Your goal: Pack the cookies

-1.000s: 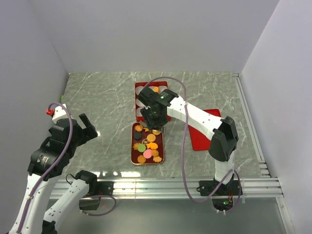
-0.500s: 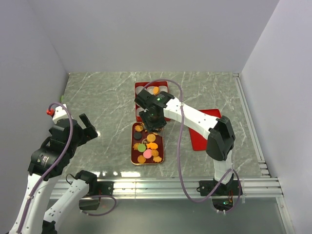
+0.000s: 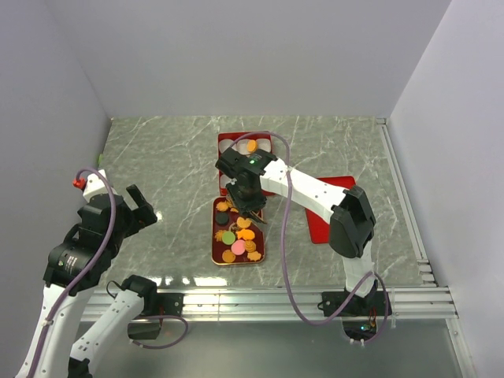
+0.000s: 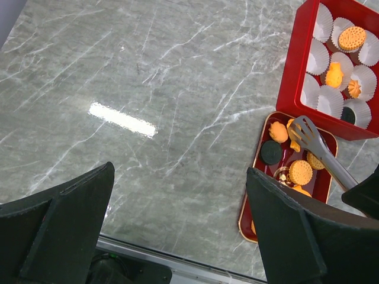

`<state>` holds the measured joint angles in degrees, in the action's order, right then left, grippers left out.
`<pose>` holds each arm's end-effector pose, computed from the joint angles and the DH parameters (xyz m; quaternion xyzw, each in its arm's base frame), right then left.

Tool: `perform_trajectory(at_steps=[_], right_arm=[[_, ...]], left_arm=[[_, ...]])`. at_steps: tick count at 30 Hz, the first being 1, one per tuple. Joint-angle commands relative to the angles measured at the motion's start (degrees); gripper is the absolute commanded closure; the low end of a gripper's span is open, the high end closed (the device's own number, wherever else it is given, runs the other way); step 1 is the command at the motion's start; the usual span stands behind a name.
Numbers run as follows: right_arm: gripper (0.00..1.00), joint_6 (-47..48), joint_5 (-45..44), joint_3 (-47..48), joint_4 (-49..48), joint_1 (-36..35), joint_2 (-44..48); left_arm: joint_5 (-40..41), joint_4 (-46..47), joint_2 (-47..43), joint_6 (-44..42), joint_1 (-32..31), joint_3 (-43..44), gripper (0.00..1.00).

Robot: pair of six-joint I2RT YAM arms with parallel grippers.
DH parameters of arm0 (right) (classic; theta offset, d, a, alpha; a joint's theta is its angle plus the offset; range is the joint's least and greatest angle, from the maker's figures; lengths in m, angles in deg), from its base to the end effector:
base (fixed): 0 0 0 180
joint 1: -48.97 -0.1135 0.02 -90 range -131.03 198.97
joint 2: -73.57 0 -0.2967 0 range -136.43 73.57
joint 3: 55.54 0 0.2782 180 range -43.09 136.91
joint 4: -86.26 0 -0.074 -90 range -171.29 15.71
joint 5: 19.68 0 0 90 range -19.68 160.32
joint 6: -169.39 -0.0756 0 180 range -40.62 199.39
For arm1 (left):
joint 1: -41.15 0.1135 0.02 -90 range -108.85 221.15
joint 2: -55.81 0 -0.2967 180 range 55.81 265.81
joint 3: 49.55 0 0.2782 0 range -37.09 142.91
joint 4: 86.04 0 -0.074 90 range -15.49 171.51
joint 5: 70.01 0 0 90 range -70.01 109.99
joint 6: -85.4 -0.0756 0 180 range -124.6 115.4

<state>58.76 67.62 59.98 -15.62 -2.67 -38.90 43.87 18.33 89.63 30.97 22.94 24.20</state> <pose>0.2819 0.3504 0.2580 -0.2620 0.9560 0.0577 0.1187 0.1075 -0.0031 0.3737 -0.2247 0.8463 -0.0377 0.4814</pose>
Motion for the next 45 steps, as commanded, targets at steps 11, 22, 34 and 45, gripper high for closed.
perform_trajectory(at_steps=[11,22,34,45], right_arm=[[0.66,-1.26,-0.99,0.91,1.21,-0.31,7.08],[0.66,-1.79,-2.22,8.90,6.57,2.32,9.90],[0.66,-1.17,1.73,33.07,8.95,18.14,-3.45],[0.64,-1.70,2.52,35.36,1.40,24.04,-10.49]], left_arm=[[0.20,2.09,-0.34,-0.68,0.02,0.05,0.00],[-0.06,2.18,-0.07,-0.77,0.02,0.05,0.01],[-0.50,2.18,0.10,-0.86,0.02,0.05,0.01],[-1.46,2.53,1.24,-1.38,0.02,-0.13,0.00]])
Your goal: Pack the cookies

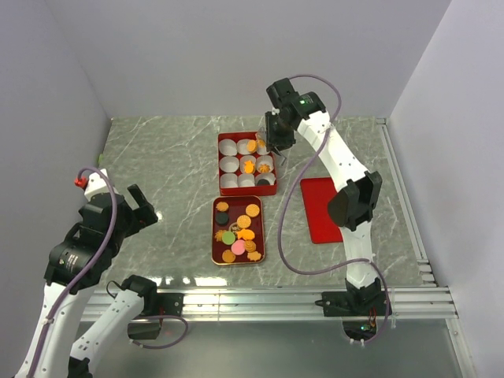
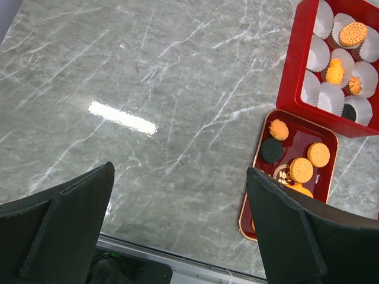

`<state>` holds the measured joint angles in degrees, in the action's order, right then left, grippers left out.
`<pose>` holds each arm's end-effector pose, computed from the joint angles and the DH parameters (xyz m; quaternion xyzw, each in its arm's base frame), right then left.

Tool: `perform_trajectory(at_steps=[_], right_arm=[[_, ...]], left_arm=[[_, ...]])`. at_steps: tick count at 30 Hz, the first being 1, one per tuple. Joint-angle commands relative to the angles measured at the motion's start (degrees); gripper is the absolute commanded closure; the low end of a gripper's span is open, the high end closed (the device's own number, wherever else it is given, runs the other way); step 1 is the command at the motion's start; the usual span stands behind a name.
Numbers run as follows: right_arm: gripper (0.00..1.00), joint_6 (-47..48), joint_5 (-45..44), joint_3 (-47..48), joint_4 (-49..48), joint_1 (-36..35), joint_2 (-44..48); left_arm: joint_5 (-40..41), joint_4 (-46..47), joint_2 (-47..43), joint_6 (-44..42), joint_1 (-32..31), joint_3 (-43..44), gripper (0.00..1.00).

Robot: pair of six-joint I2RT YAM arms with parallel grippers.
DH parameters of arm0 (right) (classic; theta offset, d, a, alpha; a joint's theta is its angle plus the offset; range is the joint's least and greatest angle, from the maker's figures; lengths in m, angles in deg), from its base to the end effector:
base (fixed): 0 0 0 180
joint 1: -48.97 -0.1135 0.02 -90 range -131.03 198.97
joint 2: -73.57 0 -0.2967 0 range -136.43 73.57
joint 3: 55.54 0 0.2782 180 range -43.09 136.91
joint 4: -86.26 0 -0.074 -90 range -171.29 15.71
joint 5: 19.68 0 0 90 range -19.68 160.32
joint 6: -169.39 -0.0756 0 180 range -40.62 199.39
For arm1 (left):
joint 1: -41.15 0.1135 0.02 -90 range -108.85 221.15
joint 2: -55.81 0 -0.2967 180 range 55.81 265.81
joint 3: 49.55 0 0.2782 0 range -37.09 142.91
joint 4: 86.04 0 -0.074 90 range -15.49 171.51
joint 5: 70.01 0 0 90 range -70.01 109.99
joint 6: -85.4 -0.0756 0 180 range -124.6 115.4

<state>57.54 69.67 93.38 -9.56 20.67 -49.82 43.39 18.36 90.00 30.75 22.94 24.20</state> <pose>0.4513 0.2420 0.3534 -0.0526 0.9614 0.1096 0.2470 0.1091 -0.0043 0.3731 -0.2210 0.8492 -0.0388 0.4780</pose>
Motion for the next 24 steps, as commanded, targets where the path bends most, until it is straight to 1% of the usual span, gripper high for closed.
perform_trajectory(at_steps=[1,3,10,16,24], right_arm=[[0.64,-0.57,0.38,2.05,-5.10,1.31,0.09],[0.64,-0.83,1.96,2.40,-6.24,1.84,-1.14],[0.60,-0.92,2.49,4.86,-7.65,3.16,-5.10],[0.59,-0.39,2.05,3.64,-8.00,3.33,-6.07],[0.44,-0.57,1.61,3.81,-7.74,3.68,-7.04]], left_arm=[[-1.16,2.42,1.05,-1.16,0.02,-0.13,0.00],[-1.16,2.42,1.14,-1.16,0.02,-0.04,0.00],[-1.25,2.51,1.57,-1.25,0.02,-0.04,0.00],[-0.63,2.51,2.02,-0.99,0.02,-0.13,0.00],[0.07,2.42,1.66,-0.55,0.02,-0.13,0.01]])
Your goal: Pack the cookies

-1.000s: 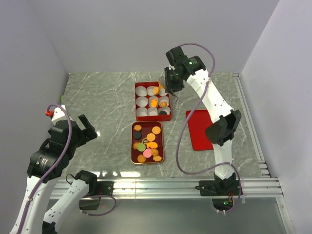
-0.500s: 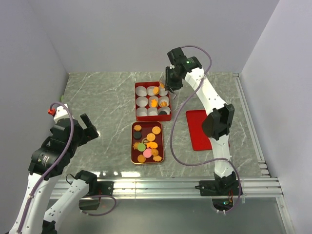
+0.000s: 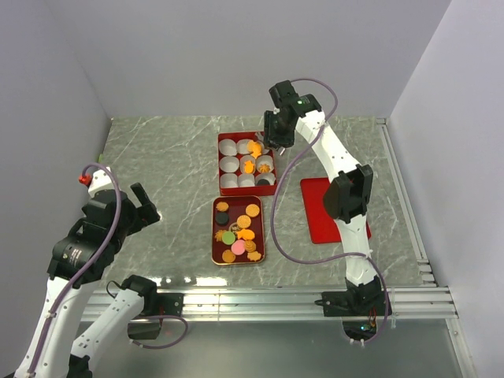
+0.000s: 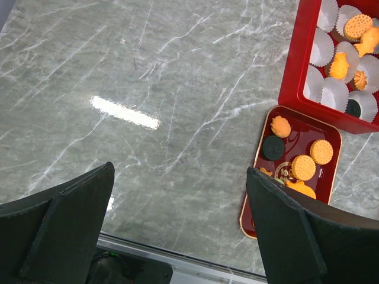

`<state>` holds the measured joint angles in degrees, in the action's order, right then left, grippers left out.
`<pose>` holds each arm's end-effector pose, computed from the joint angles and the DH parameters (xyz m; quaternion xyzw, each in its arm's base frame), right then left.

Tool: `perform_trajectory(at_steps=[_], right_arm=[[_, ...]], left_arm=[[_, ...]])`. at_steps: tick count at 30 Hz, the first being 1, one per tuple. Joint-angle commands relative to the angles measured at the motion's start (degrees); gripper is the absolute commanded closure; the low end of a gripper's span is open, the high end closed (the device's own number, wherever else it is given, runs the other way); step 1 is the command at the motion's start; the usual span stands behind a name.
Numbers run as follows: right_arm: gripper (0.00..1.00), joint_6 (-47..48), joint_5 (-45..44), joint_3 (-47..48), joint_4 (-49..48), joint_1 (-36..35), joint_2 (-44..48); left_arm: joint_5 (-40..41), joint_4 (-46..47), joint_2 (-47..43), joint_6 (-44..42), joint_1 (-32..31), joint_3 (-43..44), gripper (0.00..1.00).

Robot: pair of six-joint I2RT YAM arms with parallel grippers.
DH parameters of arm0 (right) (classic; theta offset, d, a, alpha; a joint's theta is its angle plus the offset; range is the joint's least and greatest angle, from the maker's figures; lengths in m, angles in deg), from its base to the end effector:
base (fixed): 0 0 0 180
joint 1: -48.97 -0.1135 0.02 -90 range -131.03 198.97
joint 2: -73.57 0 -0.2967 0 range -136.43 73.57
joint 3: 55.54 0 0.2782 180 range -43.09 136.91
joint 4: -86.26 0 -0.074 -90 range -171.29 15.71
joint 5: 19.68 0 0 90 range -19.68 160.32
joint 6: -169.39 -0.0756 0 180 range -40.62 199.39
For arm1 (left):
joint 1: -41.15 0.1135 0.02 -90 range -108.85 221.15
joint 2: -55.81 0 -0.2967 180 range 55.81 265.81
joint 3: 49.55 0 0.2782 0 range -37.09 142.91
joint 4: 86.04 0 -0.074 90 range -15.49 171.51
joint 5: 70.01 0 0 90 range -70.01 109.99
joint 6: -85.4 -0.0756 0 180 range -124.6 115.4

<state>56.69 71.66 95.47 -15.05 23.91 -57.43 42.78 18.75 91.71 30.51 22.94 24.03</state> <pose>0.5009 0.2362 0.3048 -0.0230 0.9625 0.1196 0.2422 0.1172 -0.0077 0.3700 -0.2156 0.8569 -0.0361 0.4668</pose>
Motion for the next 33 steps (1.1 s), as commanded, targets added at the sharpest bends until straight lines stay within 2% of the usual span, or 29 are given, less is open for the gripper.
perform_trajectory(at_steps=[1,9,15,33], right_arm=[[0.43,0.11,-0.38,1.97,-2.34,0.45,0.40],[0.43,-0.33,-0.73,2.42,-2.34,0.54,0.83],[0.43,-0.51,0.06,-1.10,-3.83,0.10,3.47],[0.45,0.02,-0.46,-1.10,-2.69,-2.62,-0.75]], left_arm=[[0.68,1.94,-0.04,-0.31,0.02,0.05,0.01],[0.51,1.94,0.14,-0.40,0.03,0.05,0.01],[0.42,1.94,-0.30,-0.40,0.02,0.05,0.00],[1.21,1.59,-2.32,0.13,0.02,0.22,0.01]])
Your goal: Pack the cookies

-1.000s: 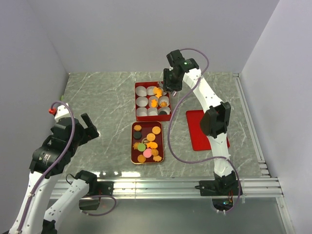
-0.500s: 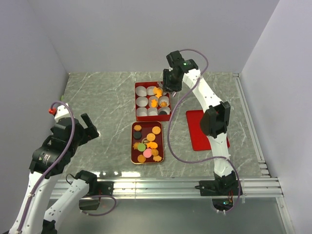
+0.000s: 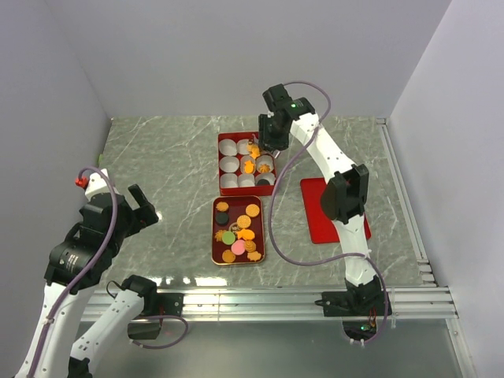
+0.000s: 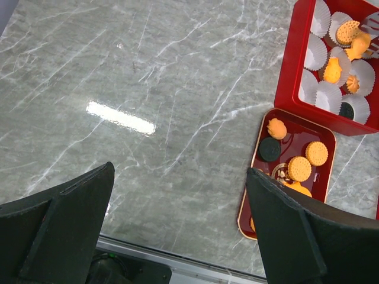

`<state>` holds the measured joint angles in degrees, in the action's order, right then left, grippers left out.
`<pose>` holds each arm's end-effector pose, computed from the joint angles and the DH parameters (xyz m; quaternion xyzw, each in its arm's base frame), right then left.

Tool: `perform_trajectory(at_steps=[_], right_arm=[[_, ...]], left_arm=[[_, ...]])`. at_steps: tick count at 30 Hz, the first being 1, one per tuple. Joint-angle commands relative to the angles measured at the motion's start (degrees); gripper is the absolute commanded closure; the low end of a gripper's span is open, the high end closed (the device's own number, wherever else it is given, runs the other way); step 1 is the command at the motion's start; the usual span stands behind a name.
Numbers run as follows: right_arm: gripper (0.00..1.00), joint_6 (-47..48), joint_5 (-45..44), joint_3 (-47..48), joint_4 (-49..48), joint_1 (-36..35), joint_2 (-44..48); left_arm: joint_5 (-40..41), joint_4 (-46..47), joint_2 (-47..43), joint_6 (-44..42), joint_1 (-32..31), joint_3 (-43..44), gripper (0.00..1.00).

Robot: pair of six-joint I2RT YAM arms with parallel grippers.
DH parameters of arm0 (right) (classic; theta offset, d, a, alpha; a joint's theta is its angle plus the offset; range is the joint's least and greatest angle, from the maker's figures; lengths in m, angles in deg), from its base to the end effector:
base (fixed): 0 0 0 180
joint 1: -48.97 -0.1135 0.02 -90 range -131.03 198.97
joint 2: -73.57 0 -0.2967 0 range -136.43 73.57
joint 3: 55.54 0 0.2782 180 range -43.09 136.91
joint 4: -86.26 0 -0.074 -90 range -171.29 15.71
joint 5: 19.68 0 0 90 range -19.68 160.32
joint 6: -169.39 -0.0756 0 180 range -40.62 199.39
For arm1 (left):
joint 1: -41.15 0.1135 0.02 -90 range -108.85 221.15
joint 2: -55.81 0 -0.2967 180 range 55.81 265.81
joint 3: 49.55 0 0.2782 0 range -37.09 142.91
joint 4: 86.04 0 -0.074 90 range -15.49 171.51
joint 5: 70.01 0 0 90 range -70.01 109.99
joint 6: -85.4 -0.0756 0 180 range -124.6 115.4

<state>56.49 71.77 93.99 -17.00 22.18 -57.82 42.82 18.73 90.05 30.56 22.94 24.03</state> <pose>0.4977 0.2534 0.2950 -0.0361 0.9619 0.1247 0.2404 0.1101 -0.0053 0.3726 -0.2177 0.8502 -0.0427 0.4775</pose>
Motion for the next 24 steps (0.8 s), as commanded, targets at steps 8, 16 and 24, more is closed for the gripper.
perform_trajectory(at_steps=[8,16,24], right_arm=[[0.53,0.66,-1.37,-0.05,0.04,-1.34,-1.15],[0.69,0.75,-2.77,-1.46,-0.05,-1.34,-0.18],[0.72,0.66,-4.26,-1.64,0.66,-0.73,2.54]], left_arm=[[1.60,1.70,-1.54,0.18,0.02,0.05,0.00],[1.43,2.05,-1.63,-0.18,0.03,-0.13,0.01],[1.43,2.23,-1.98,-0.35,0.03,-0.30,0.01]])
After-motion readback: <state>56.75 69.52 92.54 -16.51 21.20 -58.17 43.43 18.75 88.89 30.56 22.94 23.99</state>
